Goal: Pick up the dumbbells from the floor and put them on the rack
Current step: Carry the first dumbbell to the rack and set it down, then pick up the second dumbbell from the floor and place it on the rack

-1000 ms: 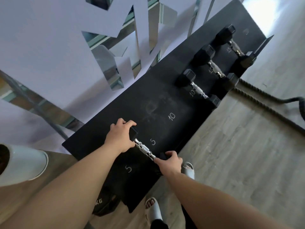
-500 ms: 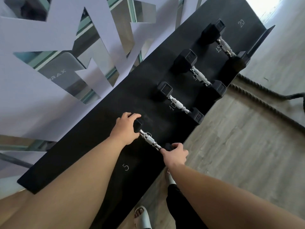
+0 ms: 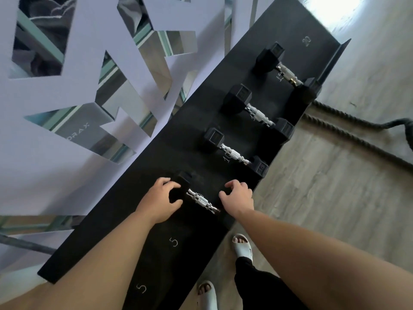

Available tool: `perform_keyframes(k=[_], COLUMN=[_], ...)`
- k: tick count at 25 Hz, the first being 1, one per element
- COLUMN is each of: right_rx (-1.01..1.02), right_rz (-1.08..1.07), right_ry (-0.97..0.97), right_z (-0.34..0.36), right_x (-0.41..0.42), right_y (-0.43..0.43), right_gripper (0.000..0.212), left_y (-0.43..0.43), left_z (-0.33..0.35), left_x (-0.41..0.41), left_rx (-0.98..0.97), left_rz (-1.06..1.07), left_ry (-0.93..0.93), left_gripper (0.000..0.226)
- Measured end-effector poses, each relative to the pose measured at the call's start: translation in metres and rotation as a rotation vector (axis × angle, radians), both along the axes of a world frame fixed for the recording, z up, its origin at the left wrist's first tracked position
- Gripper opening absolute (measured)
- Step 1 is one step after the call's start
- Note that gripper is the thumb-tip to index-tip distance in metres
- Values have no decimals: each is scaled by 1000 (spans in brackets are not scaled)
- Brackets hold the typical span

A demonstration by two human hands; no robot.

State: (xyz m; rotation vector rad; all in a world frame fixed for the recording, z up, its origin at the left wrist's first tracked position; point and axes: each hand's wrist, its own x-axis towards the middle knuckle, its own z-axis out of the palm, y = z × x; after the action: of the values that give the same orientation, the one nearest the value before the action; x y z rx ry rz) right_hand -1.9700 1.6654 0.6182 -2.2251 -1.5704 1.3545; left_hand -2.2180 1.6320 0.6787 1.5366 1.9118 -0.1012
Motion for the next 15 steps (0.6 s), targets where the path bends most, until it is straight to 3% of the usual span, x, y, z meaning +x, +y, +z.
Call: perform_keyframes(k=[6,15], right_rx=[76,234], right_rz=[-70,-322], right_ry=[90,113], right_z=[55,165], right_x=[37,123], right_y=[5,-114], right_gripper=[33,28], left_y=[-6,-35], left_z=[38,124], left_x=[-17,32], left_rx=[24,98], left_rz=[-52,-316], left_ry=[-93,-155], left_gripper=[40,28])
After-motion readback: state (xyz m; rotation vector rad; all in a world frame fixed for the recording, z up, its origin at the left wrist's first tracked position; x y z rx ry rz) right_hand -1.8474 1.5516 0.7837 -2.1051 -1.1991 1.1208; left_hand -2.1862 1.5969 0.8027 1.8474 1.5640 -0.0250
